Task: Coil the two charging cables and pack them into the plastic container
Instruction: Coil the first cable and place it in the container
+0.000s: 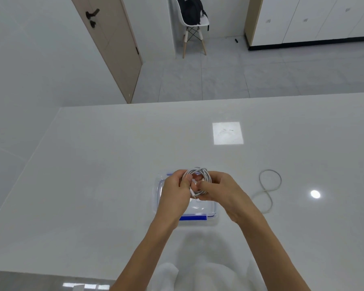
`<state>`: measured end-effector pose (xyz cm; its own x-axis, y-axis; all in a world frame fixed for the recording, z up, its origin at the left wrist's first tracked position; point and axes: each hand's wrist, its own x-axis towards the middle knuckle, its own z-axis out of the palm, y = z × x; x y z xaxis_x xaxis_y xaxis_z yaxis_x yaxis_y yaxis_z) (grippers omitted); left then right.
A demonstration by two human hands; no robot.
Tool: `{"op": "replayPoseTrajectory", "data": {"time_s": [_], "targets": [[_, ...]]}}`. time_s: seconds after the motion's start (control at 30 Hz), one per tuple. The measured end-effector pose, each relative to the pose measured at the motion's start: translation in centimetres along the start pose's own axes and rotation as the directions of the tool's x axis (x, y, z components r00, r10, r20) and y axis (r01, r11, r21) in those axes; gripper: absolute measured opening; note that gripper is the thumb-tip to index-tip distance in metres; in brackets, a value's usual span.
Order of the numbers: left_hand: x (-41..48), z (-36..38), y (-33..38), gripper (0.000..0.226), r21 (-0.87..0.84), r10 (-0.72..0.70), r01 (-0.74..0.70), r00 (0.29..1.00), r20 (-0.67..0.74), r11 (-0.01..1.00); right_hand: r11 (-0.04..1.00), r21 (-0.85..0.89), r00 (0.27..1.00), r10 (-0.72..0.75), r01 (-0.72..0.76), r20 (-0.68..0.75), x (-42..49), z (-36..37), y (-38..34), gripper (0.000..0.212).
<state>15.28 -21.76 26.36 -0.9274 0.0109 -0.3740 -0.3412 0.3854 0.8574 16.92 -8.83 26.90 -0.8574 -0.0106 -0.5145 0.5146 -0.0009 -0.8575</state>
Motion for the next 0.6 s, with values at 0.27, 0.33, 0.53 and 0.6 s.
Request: {"op": "replayPoseTrajectory", "data": {"time_s": [0.27, 0.33, 0.53, 0.6], "targets": [[-0.3, 0.7, 0.0, 0.024, 0.046, 0.049, -0.045, 0.995, -0.082, 0.998, 0.651, -0.758, 0.951, -0.198, -0.053, -0.237, -0.5, 3.1, 0.0, 0.048], [-0.3, 0.7, 0.2, 0.024, 0.049, 0.047, -0.043, 0.996, -0.076, 0.998, 0.513, -0.856, 0.942, -0.251, -0.066, -0.223, -0.6, 3.3, 0.1, 0.047], [0.0, 0.3, 0.9, 0.025, -0.117, -0.080, 0.072, 0.995, -0.065, 0.991, 0.411, -0.907, 0.821, -0.546, 0.087, -0.168, -0.7, 2.6, 0.4, 0.057], [0.1, -0.2, 1.5, 0.025, -0.283, -0.171, 0.164, 0.985, 0.001, 0.945, 0.429, -0.869, 0.682, -0.713, 0.245, -0.160, -0.2, 2.0, 1.3, 0.053]]}}
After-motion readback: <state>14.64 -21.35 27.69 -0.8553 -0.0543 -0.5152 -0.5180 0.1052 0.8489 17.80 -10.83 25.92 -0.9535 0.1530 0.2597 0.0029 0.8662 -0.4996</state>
